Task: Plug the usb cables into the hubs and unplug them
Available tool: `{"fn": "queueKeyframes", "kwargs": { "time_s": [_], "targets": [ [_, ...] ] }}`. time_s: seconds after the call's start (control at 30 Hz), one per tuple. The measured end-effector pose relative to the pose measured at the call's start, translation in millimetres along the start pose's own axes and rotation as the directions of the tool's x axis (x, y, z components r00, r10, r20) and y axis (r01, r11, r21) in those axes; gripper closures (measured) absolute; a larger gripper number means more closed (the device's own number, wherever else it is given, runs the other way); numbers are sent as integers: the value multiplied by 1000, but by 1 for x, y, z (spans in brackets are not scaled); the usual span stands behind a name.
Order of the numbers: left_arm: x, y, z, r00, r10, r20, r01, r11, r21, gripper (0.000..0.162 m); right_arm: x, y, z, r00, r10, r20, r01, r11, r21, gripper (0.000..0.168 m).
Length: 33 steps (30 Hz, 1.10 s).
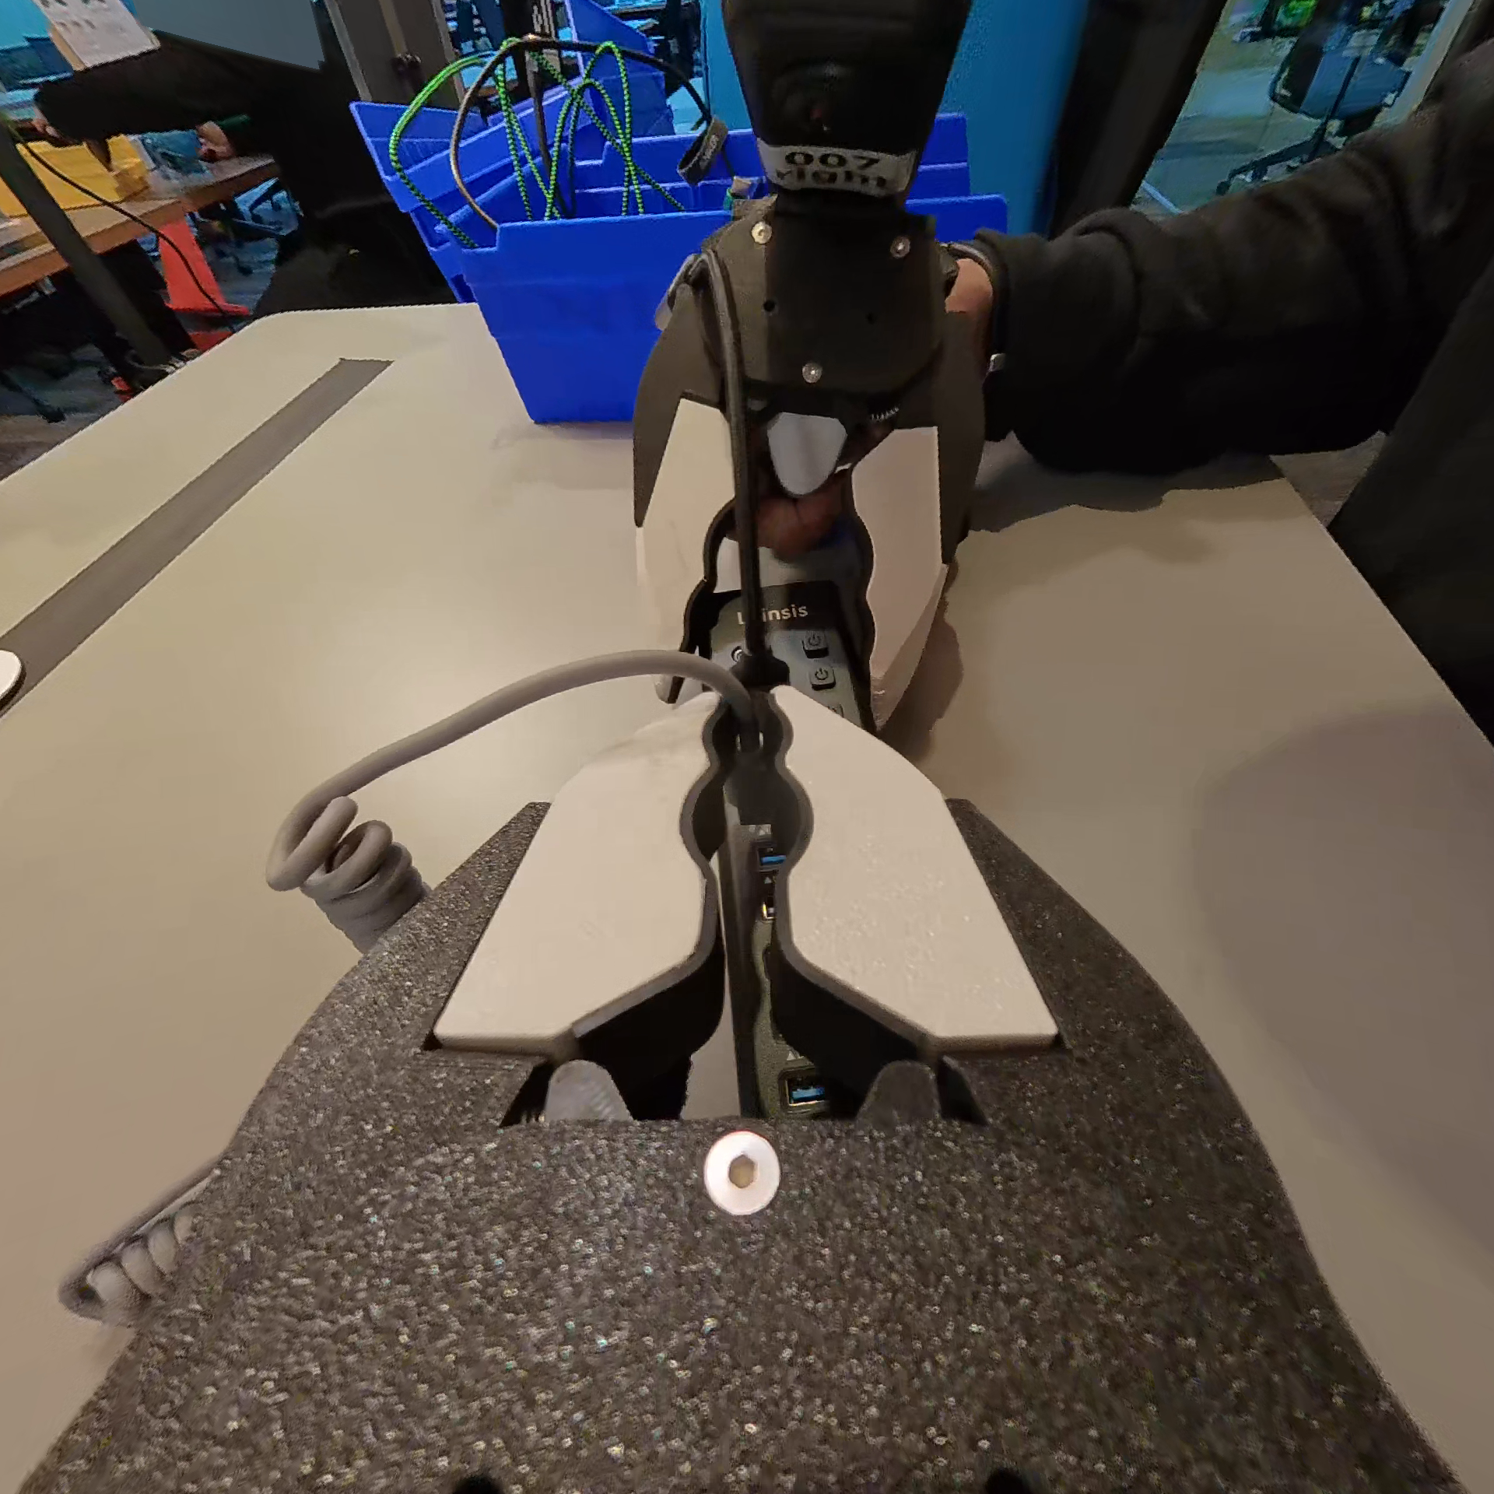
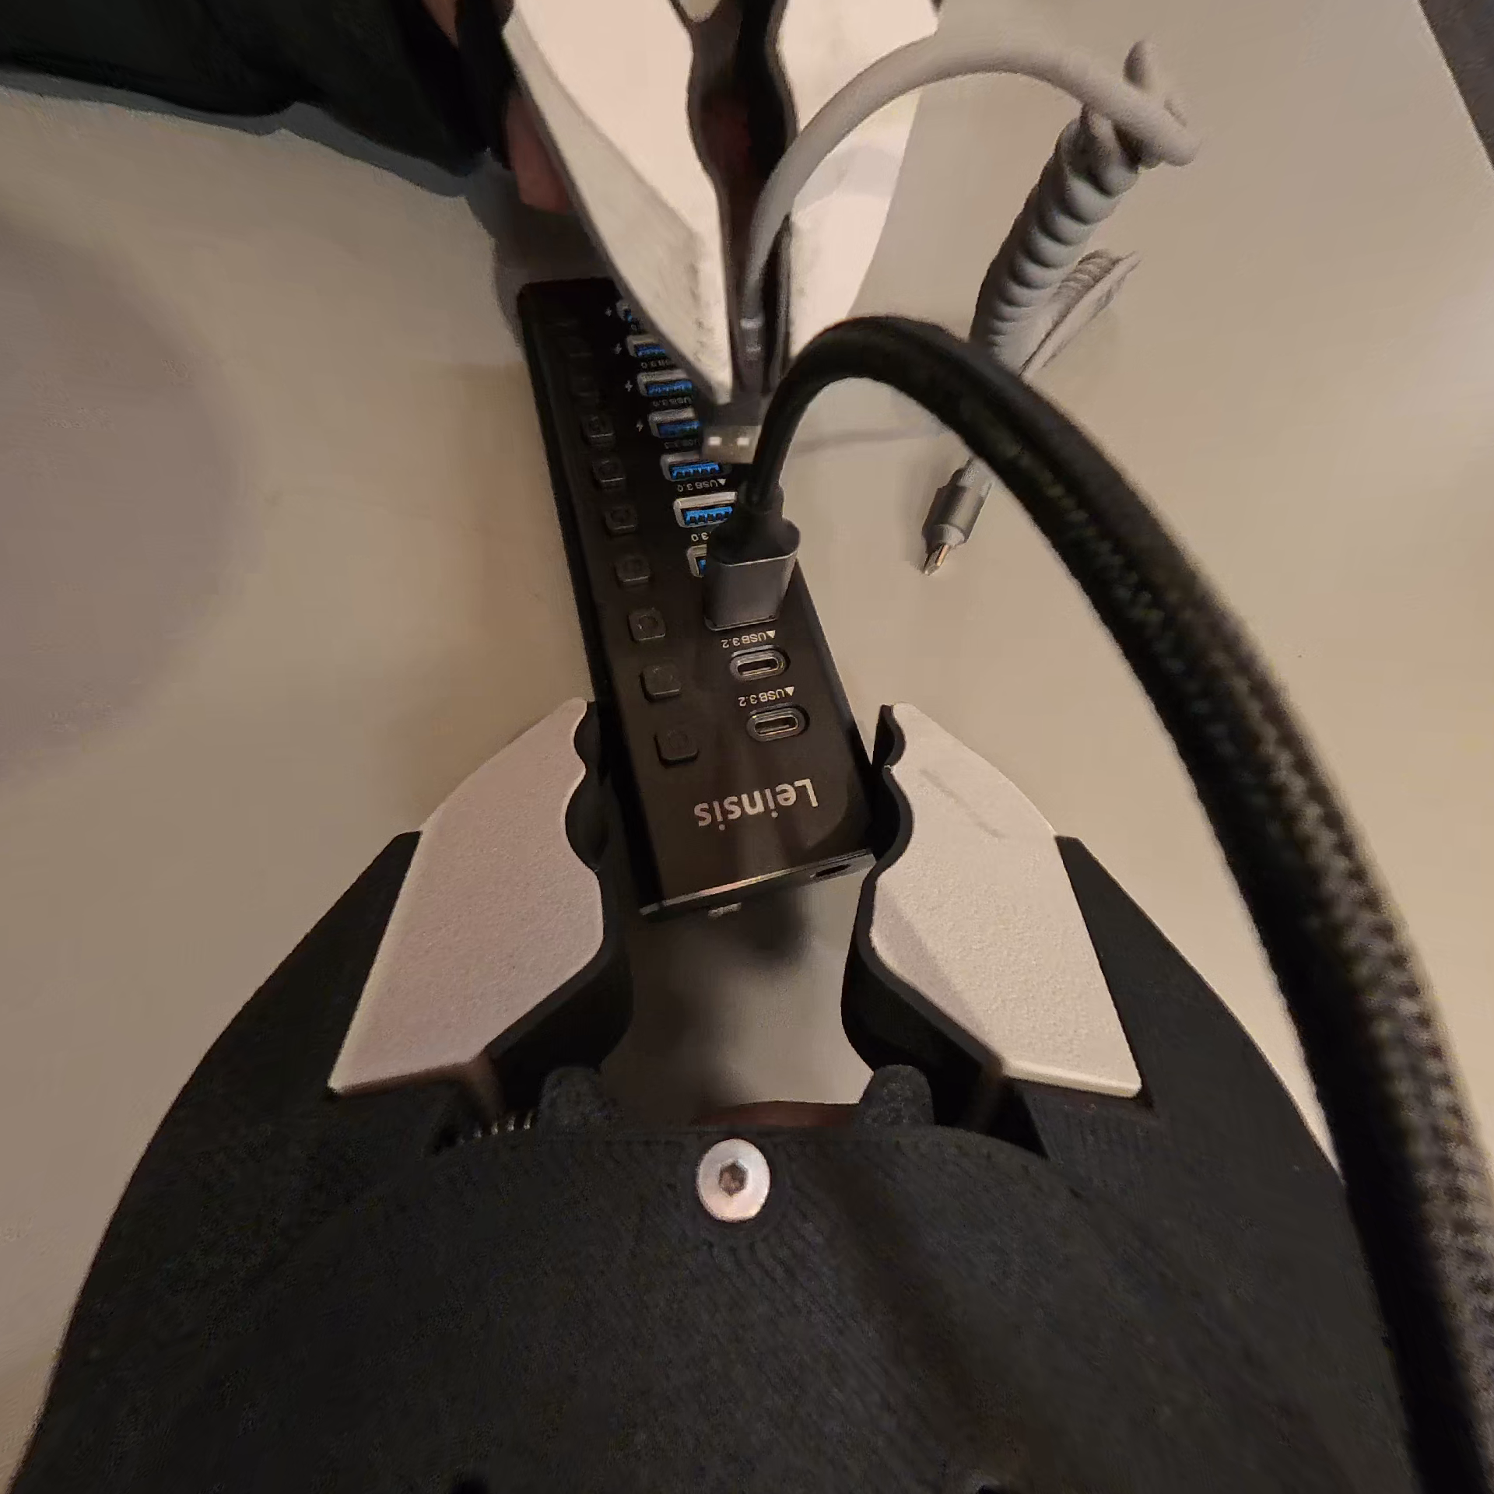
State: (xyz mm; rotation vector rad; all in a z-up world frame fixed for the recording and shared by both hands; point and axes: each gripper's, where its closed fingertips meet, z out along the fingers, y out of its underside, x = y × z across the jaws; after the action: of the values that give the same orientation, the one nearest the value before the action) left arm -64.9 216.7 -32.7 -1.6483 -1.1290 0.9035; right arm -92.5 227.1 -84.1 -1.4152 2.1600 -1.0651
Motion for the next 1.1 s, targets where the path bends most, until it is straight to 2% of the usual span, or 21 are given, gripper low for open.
{"fn": "queueKeyframes", "kwargs": {
  "time_s": [0.17,0.37,0.7,0.97,1.1],
  "targets": [
    [-2,0,0,999,-33,-18,33,999,4,156,0,-4,-3,1000,6,3,-6,999,33,105],
    [2,8,5,995,-66,-70,61,996,-66,156,4,0,-4,1000,17,-9,-17,999,27,106],
    [-10,12,2,991,-132,-17,130,988,-82,156,6,-1,-3,999,48,-6,-48,998,49,106],
    [-17,13,0,995,-66,74,72,995,-76,156,8,-4,-2,997,71,-14,-70,996,60,107],
    [-14,12,3,997,-27,68,32,996,-79,156,7,-6,-3,998,68,-12,-67,995,70,107]
  ]
}}
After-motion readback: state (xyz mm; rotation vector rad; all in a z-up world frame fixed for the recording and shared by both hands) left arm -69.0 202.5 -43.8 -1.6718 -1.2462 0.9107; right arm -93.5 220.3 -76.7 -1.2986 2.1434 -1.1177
